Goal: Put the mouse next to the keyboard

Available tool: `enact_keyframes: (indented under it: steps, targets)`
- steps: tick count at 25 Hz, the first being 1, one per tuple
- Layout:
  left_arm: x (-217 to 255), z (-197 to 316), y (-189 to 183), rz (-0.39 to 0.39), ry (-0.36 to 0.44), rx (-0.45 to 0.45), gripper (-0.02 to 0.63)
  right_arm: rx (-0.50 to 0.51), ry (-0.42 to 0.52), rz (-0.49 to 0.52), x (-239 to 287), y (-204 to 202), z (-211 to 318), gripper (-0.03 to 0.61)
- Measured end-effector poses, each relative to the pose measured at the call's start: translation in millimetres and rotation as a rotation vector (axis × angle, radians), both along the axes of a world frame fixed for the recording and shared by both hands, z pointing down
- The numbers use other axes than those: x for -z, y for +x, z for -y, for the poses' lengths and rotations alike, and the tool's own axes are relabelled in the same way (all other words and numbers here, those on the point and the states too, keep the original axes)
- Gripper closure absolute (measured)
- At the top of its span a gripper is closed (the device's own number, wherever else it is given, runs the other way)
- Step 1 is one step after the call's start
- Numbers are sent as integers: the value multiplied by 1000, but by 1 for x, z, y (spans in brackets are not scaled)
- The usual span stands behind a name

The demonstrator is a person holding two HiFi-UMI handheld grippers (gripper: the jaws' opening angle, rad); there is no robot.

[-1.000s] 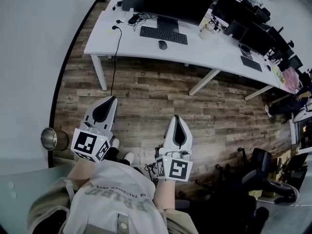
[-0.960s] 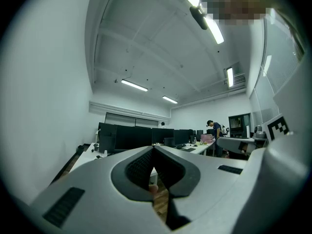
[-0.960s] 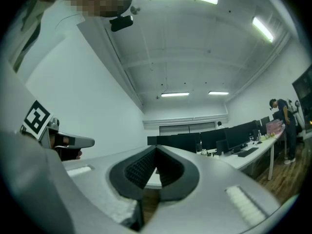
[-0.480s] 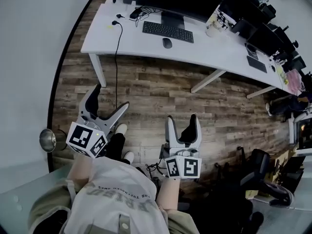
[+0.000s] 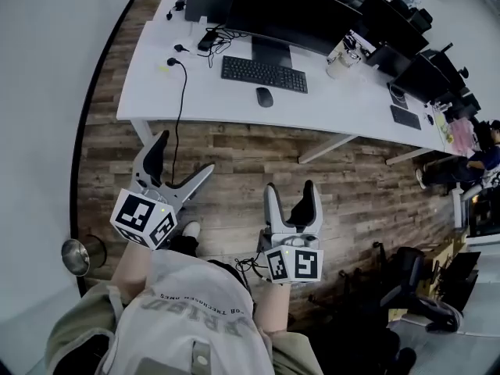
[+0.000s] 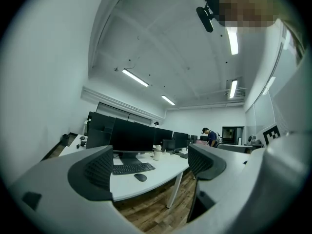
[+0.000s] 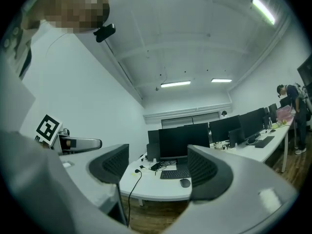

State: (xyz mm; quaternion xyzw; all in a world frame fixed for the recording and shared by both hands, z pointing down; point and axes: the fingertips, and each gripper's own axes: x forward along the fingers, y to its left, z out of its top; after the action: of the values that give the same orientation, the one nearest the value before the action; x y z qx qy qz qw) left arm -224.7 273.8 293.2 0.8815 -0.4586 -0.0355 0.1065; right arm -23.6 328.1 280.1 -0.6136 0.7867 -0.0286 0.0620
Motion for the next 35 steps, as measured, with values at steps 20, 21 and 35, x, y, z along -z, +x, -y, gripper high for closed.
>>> enact_keyframes:
  steps: [20, 21, 35]
  targets:
    - [-60, 172, 66, 40, -131, 25, 158, 32, -98, 22, -47, 69, 185, 213]
    - [-60, 184, 72, 42, -131, 38, 158, 50, -100, 24, -48, 74, 200, 213]
    - [-76, 285, 117, 95, -208, 219, 157, 269, -193, 73, -85, 108, 356, 213]
